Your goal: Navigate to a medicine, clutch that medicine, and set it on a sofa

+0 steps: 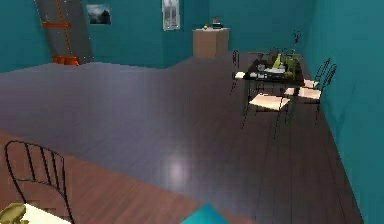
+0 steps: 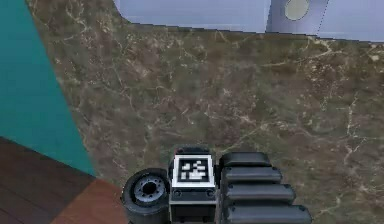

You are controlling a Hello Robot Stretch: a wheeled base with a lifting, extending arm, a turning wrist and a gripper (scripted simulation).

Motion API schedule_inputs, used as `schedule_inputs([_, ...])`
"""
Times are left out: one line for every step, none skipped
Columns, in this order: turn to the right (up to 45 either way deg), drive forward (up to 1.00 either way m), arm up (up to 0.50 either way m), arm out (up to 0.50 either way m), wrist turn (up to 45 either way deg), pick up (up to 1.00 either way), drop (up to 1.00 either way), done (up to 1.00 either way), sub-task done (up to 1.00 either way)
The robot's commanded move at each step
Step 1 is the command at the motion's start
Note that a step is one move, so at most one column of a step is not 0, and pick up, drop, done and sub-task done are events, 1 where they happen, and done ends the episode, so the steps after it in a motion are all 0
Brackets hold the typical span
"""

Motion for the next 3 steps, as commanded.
schedule_inputs([0.0, 1.0, 0.0, 0.0, 0.0, 0.0, 0.0, 0.0, 0.0])
schedule_inputs([-12.0, 0.0, 0.0, 0.0, 0.0, 0.0, 0.0, 0.0, 0.0])
schedule_inputs([0.0, 0.3, 0.0, 0.0, 0.0, 0.0, 0.0, 0.0, 0.0])
